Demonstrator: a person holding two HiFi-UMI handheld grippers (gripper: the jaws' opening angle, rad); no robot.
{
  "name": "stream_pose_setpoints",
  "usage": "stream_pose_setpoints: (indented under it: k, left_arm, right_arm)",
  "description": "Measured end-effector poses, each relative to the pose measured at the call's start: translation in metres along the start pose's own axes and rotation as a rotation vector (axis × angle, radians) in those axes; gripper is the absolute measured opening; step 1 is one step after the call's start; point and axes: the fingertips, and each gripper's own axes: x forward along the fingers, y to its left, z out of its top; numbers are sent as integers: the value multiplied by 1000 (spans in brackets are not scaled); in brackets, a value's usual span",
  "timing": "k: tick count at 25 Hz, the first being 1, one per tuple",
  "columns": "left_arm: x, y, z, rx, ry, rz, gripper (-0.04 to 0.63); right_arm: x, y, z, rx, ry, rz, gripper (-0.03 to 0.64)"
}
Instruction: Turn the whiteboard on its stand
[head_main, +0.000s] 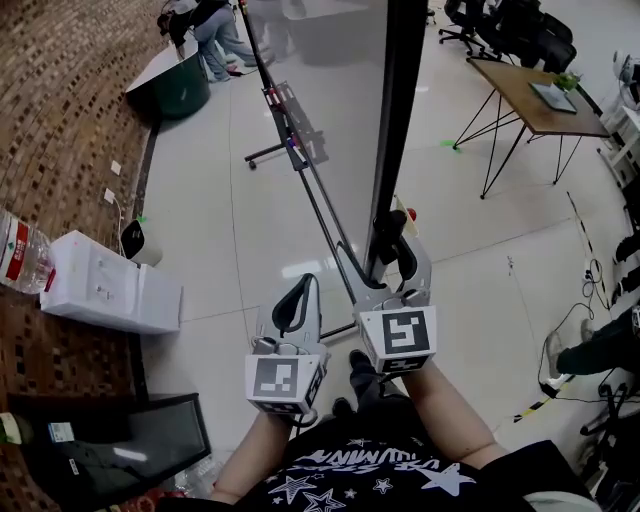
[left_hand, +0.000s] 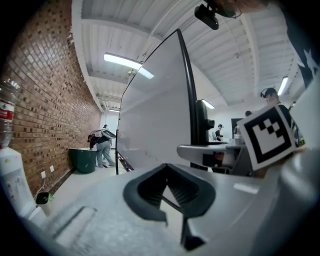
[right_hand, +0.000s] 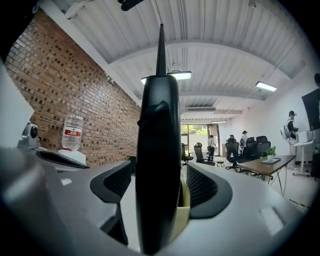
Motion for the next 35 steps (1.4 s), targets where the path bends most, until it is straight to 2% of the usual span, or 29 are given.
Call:
stream_pose_setpoints:
  k: [6, 10, 13, 16, 25, 35]
  left_arm:
    - [26, 15, 4, -8, 12, 29, 6]
    - [31, 26, 5, 12, 8, 42, 6]
    - [33, 29, 8, 17, 1, 48, 6]
    - [30, 28, 13, 5, -8, 58, 6]
    - [11, 25, 2, -1, 8, 49, 6]
    - [-14, 45, -1, 20, 5, 93, 6]
  right_arm:
    - [20, 4, 9, 11, 0, 32, 336]
    - [22, 4, 12, 0, 6, 8, 318]
    - [23, -4, 14, -17, 8, -51, 179]
    - [23, -8, 12, 7, -12, -79, 103]
    - [22, -11, 7, 19, 6, -77, 89]
    - [3, -6, 2, 10, 15, -72, 87]
